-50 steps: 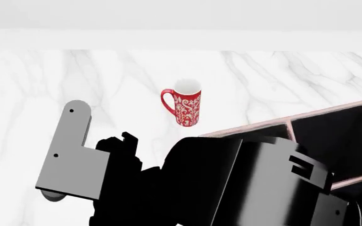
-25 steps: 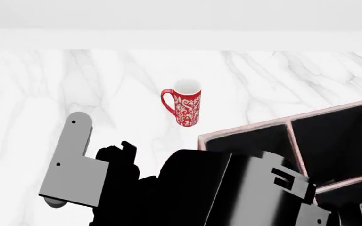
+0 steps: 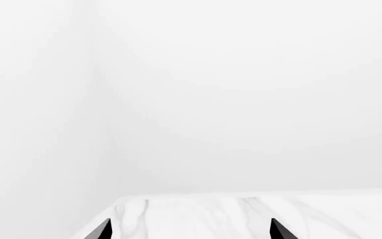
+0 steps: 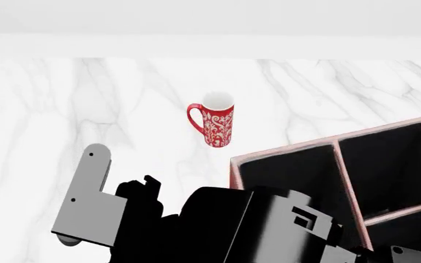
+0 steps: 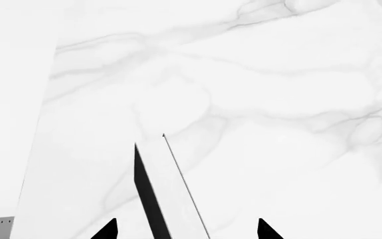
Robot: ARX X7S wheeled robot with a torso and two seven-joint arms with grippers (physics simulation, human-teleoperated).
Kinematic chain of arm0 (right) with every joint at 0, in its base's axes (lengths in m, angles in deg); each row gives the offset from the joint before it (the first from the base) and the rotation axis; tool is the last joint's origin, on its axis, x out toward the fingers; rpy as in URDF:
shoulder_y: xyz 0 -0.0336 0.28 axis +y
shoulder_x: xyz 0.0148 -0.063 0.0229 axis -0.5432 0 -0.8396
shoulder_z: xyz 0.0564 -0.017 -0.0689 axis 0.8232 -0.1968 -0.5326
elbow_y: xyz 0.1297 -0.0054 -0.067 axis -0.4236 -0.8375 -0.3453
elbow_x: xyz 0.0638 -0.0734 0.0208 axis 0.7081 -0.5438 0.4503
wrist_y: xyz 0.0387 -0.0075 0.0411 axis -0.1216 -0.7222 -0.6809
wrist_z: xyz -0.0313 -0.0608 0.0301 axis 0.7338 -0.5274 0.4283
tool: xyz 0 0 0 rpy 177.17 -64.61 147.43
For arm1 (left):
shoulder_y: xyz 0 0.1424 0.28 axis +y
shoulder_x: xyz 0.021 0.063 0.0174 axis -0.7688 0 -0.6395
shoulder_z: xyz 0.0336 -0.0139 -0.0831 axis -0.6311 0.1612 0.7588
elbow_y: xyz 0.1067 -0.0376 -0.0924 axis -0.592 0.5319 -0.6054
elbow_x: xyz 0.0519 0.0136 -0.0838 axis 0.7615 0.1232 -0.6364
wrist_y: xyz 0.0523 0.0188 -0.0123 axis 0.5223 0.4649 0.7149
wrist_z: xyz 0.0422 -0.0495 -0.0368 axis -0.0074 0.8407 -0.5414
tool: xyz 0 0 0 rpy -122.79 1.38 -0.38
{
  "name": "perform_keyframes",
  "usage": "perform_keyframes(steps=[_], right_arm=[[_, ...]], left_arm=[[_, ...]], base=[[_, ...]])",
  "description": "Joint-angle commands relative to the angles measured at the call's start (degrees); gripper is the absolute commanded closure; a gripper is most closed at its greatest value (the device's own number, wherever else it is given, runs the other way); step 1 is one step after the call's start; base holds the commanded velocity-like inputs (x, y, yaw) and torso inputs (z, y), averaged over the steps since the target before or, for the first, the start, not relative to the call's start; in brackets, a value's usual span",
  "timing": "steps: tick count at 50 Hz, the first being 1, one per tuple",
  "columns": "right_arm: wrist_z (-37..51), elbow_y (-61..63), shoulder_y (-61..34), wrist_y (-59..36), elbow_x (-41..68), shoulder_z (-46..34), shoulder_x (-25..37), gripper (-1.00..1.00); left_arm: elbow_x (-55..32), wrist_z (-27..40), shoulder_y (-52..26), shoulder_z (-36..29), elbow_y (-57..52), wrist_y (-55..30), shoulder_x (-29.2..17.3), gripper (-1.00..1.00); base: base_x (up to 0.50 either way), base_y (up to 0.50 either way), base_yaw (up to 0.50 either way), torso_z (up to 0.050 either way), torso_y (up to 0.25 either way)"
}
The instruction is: Pick up the book and place it in the left compartment of the caddy.
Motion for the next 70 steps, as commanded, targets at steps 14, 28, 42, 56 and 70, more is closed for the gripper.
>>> perform_keyframes(steps=[14, 28, 42, 56, 70], right_arm=[[0.9, -2.1, 1.6, 1.0, -2.2, -2.1, -1.8, -1.00], [0.9, -4.8, 3.0, 3.0, -4.4, -3.4, -2.6, -1.00], [0.4, -5.9, 4.4, 4.5, -4.9, -4.0, -2.8, -1.00], [-1.0, -8.0, 5.9, 7.0, -5.9, -4.7, -2.9, -1.00], [-1.5, -10.5, 7.5, 9.5, -7.3, -5.4, -3.5, -1.00]], left_arm=[[-0.7, 0.4, 0.5, 0.9, -0.3, 0.3, -0.5, -1.00], [-0.8, 0.6, 0.8, 1.1, -0.4, 0.5, -0.7, -1.00], [-0.5, 0.6, 0.9, 0.5, -0.3, 0.9, -0.7, -1.00], [0.0, 0.9, 0.9, -0.2, -0.4, 1.1, -0.9, -1.00], [0.1, 1.2, 1.2, -0.2, -0.6, 1.3, -1.2, -1.00]], base=[[0.00, 0.00, 0.00, 0.000, 0.000], [0.00, 0.00, 0.00, 0.000, 0.000], [0.00, 0.00, 0.00, 0.000, 0.000], [0.00, 0.00, 0.00, 0.000, 0.000], [0.00, 0.00, 0.00, 0.000, 0.000]])
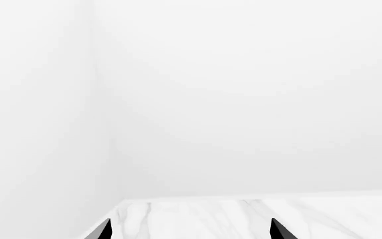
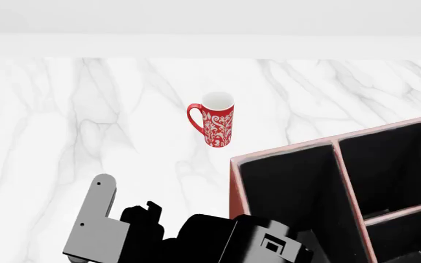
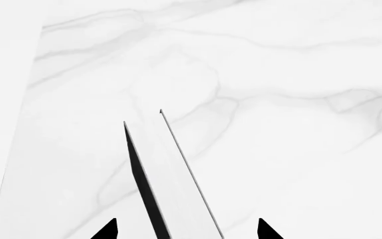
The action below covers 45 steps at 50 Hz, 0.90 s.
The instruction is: Pick up the book and place it in the left compartment of the caddy.
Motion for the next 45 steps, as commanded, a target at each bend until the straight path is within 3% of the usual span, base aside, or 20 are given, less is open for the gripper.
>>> perform_keyframes(steps=[1, 45], right_arm=[[-0.5, -1.9, 1.2, 2.0, -1.0, -0.5, -0.5, -1.00], [-1.6, -10.0, 5.5, 10.5, -4.2, -0.2, -2.4, -1.00]], left_arm=[[0.0, 0.2, 0.2, 0.1, -0.2, 0.1, -0.2, -1.00], [-0.4, 0.7, 0.8, 0.2, -0.4, 0.8, -0.9, -1.00]], base=[[0.00, 0.00, 0.00, 0.000, 0.000], [0.00, 0.00, 0.00, 0.000, 0.000]])
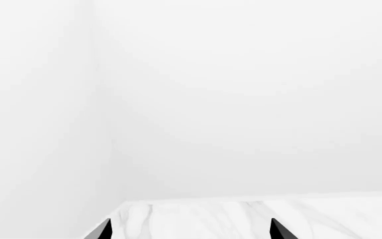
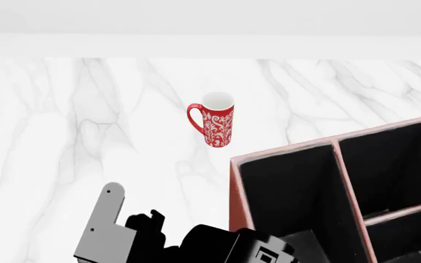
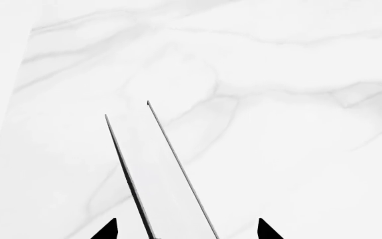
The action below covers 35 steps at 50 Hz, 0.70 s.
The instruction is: Pick up the book and place it in the left compartment of the caddy.
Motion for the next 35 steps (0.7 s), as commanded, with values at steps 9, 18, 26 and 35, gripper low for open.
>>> perform_keyframes(steps=[9, 18, 26, 35], right_arm=[[-0.3, -4.0, 1.8, 4.0, -1.0, 0.8, -1.5, -1.00], [-0.5, -4.2, 2.2, 4.0, -0.8, 0.6, -1.6, -1.00], [-0.9, -3.9, 2.5, 4.0, -0.5, 0.4, -1.5, -1.00], [-1.4, -4.9, 3.0, 4.8, -0.8, 0.2, -1.8, -1.00]], left_arm=[[-0.3, 0.2, 0.2, 0.0, 0.0, 0.3, -0.3, -1.00], [-0.3, 0.2, 0.6, 0.3, -0.1, 0.6, -0.4, -1.00], [-0.7, 0.4, 0.7, 0.6, -0.3, 0.6, -0.5, -1.00], [-0.8, 0.4, 1.0, 1.0, -0.4, 0.8, -0.6, -1.00]], base=[[0.00, 0.00, 0.00, 0.000, 0.000], [0.00, 0.00, 0.00, 0.000, 0.000], [0.00, 0.00, 0.00, 0.000, 0.000], [0.00, 0.00, 0.00, 0.000, 0.000]])
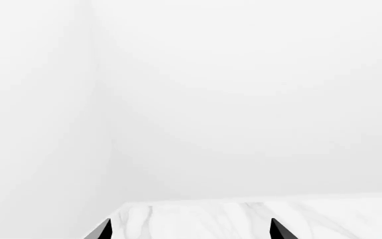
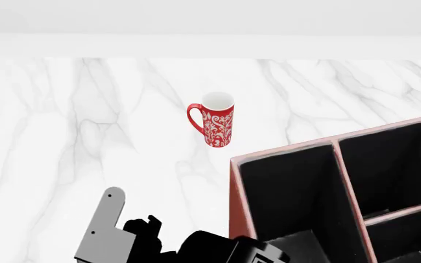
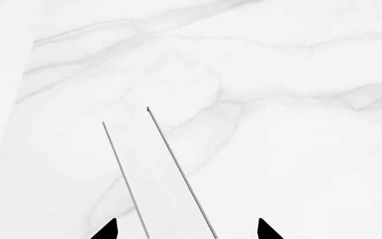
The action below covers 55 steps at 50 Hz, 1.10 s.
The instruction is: Pick up the book and place it in the left compartment of the caddy.
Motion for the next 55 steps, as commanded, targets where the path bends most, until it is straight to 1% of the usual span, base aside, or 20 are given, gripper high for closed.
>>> perform_keyframes(steps=[1, 8, 23, 41, 42, 55], right_arm=[[-0.4, -0.9, 0.6, 0.6, -0.1, -0.2, -0.2, -1.00], [-0.8, -1.6, 0.8, 1.1, -0.2, -0.3, -0.3, -1.00], [0.2, -3.0, 0.5, -1.1, -0.4, -1.1, -1.4, -1.00], [0.0, -2.6, 0.6, -1.5, -0.1, -1.3, -1.1, -1.00], [0.1, -2.6, 0.6, -1.3, -0.3, -1.4, -1.1, 1.00], [0.5, -2.1, 0.7, -1.4, -0.3, -1.4, -1.1, 1.00]], left_arm=[[-0.2, 0.1, 0.3, 0.3, -0.1, 0.2, -0.1, -1.00], [0.0, 0.1, 0.3, -0.1, 0.0, 0.5, -0.2, -1.00], [-0.1, 0.3, 0.4, -0.1, 0.0, 0.7, -0.5, -1.00], [-0.2, 0.5, 0.7, -0.1, -0.1, 1.0, -0.6, -1.00], [-0.3, 0.6, 0.7, 0.0, -0.1, 0.9, -0.7, -1.00], [-0.6, 0.7, 1.0, 0.4, -0.3, 1.1, -0.9, -1.00]], base=[[0.00, 0.00, 0.00, 0.000, 0.000], [0.00, 0.00, 0.00, 0.000, 0.000], [0.00, 0.00, 0.00, 0.000, 0.000], [0.00, 0.00, 0.00, 0.000, 0.000], [0.00, 0.00, 0.00, 0.000, 0.000], [0.00, 0.00, 0.00, 0.000, 0.000]])
